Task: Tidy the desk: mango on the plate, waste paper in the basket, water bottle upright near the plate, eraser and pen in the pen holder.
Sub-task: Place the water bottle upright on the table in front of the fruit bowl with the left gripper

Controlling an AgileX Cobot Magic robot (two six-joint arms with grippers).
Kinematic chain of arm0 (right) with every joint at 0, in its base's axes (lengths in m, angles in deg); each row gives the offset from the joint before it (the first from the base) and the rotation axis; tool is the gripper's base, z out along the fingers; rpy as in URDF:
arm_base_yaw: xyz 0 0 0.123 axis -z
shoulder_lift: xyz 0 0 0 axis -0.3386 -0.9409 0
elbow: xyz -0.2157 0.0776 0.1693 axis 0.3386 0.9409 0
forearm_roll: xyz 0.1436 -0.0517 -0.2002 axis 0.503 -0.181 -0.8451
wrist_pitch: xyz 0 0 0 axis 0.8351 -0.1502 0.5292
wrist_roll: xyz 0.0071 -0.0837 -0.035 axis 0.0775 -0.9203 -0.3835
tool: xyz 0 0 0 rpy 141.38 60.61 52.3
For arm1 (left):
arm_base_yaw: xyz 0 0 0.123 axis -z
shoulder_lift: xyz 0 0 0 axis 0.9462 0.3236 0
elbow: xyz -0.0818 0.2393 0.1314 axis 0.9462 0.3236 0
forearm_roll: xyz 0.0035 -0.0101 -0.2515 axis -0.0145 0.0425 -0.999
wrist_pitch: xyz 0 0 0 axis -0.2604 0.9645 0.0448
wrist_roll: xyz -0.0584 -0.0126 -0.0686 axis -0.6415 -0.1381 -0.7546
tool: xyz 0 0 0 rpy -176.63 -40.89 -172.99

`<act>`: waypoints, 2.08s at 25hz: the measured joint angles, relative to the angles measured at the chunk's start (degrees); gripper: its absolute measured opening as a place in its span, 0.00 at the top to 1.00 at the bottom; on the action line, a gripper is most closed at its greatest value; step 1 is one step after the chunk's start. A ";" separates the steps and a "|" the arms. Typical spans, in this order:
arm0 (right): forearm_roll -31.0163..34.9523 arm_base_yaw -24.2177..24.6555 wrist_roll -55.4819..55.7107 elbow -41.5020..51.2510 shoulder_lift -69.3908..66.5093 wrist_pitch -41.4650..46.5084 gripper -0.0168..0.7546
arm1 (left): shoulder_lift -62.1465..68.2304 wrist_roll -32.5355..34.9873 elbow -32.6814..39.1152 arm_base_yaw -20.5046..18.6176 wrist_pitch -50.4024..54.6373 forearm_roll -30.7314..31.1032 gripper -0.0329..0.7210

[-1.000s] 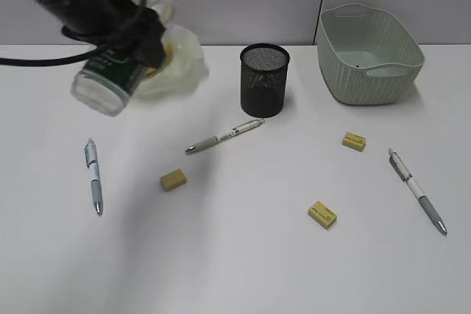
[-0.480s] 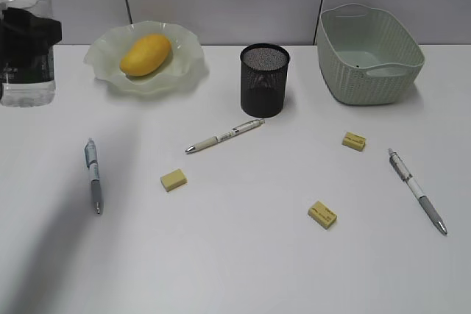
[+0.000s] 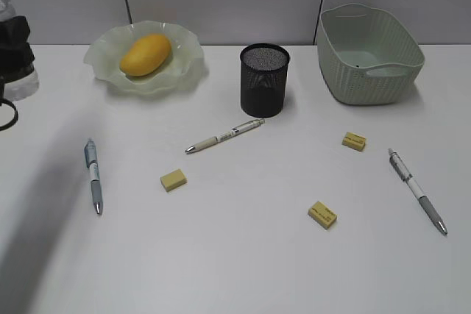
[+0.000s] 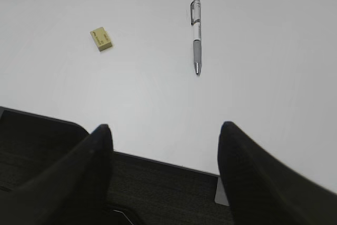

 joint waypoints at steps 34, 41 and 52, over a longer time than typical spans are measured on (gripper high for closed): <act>0.00 0.00 0.00 0.00 0.00 0.00 0.34 | 36.60 -3.01 -11.22 -0.28 -19.36 -0.06 0.30; 0.00 0.00 0.00 0.00 0.00 0.00 0.34 | 36.60 -3.01 -11.22 -0.28 -18.15 -0.06 0.15; 0.00 0.00 0.00 0.00 0.00 0.00 0.34 | 35.48 -3.01 -7.21 -0.28 -17.72 0.36 0.10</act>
